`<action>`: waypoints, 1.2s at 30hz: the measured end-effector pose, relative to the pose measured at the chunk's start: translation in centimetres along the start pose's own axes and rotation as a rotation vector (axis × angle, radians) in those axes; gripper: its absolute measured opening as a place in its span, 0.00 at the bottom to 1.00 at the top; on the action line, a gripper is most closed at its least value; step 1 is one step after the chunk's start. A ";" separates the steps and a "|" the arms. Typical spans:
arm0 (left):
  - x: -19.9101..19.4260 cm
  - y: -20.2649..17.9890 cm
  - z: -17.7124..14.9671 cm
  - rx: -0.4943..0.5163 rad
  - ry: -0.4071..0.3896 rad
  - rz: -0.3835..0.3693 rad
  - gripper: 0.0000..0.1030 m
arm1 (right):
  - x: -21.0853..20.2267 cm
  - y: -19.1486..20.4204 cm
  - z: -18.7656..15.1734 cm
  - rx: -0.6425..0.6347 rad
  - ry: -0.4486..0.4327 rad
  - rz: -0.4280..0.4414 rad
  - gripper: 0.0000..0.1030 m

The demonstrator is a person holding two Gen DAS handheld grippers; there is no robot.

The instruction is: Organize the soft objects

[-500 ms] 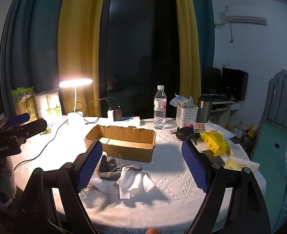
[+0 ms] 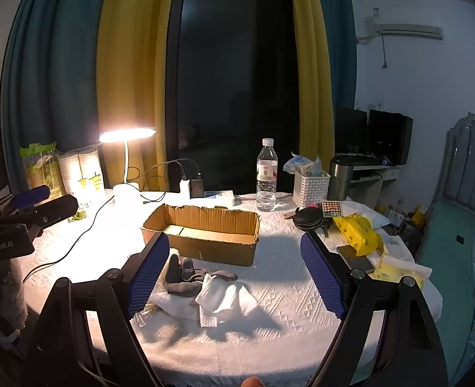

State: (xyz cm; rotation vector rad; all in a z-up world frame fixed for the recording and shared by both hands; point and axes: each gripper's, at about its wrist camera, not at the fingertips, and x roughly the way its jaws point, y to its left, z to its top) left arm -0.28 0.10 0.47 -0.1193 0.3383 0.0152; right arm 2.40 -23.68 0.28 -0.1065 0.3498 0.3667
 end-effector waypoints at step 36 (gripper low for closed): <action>0.0 0.1 -0.1 -0.001 0.000 -0.002 0.99 | 0.2 0.2 0.0 0.000 0.005 0.002 0.84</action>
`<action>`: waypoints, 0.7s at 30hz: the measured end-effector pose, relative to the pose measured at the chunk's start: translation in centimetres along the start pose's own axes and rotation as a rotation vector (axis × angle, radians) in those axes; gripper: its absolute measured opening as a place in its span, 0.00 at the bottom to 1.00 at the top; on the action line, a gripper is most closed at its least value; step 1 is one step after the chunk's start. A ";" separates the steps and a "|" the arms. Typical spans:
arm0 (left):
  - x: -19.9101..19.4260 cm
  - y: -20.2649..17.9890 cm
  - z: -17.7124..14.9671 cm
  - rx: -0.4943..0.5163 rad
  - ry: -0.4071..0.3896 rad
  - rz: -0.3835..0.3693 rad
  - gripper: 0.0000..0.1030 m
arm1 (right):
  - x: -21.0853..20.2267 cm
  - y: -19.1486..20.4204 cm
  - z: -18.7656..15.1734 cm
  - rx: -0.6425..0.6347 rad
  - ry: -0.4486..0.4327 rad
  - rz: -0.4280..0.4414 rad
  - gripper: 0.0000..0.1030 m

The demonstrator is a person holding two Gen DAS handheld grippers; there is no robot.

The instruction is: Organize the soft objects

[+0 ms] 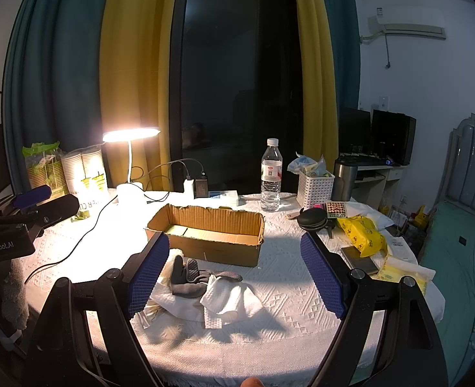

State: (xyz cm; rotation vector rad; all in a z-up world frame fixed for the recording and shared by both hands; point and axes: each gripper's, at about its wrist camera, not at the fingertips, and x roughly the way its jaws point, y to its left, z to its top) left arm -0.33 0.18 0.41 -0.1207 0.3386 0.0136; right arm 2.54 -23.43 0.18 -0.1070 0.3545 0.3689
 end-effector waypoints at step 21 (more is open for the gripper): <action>-0.1 0.1 0.0 -0.002 0.002 0.001 0.99 | 0.0 -0.1 0.0 0.000 0.002 0.001 0.84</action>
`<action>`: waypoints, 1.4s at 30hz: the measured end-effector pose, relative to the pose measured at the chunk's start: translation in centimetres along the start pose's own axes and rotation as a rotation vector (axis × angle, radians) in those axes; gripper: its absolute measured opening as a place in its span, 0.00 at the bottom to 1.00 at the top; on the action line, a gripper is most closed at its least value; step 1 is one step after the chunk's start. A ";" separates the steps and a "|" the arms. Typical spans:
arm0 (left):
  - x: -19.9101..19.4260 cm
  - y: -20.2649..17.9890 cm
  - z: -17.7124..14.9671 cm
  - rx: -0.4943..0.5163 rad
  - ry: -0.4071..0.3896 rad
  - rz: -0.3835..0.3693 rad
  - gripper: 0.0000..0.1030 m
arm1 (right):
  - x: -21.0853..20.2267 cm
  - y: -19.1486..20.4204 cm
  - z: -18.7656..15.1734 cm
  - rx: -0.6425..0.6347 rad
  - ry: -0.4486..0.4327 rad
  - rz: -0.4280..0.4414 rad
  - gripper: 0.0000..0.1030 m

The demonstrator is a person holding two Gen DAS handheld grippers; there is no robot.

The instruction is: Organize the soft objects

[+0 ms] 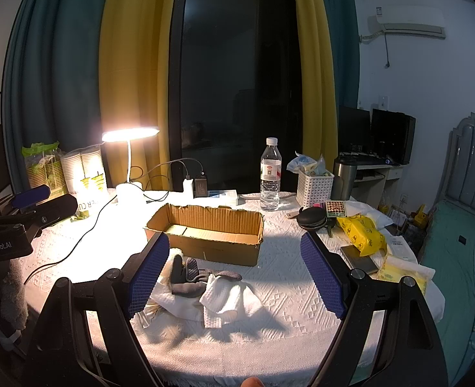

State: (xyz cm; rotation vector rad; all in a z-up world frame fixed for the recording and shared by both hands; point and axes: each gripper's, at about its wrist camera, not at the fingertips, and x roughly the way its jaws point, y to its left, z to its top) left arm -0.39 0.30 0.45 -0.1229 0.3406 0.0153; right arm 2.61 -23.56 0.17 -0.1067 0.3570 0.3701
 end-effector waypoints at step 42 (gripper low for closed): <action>15.4 3.4 -9.2 -0.031 0.401 0.068 0.99 | 14.6 -2.2 -6.9 0.063 0.340 0.045 0.84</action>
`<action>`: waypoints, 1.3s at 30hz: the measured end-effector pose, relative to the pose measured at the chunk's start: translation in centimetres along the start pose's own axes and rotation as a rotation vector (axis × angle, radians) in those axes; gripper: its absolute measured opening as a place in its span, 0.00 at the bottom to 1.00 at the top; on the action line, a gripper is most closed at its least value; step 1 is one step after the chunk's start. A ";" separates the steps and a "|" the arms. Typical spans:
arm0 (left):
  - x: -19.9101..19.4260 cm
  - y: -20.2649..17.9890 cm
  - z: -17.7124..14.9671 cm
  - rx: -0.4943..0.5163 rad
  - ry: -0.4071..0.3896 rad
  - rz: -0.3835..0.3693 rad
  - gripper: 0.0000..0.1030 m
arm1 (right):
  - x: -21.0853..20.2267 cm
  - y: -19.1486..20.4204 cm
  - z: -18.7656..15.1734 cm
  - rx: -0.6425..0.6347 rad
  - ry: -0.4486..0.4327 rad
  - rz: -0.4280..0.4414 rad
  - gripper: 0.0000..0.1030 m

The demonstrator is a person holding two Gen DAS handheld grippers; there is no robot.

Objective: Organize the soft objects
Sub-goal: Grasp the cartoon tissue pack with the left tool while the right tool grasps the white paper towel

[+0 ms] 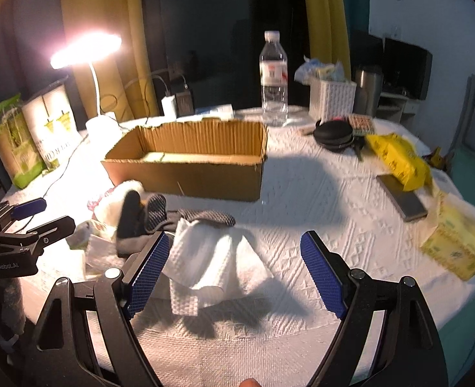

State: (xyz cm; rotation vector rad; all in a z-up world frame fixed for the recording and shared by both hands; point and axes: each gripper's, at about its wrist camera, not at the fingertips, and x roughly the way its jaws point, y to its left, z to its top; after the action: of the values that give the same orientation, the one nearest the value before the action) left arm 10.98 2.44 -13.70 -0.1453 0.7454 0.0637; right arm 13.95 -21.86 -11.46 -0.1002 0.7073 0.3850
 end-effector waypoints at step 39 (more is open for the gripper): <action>2.8 3.3 0.4 -0.051 0.084 -0.179 0.74 | 4.0 0.0 -0.2 -0.015 0.100 0.116 0.12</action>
State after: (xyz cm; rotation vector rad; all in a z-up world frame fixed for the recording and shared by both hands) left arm 12.94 5.75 -15.62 -0.2639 0.8117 -0.0944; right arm 16.61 -20.67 -14.23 -0.0934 0.8116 0.4989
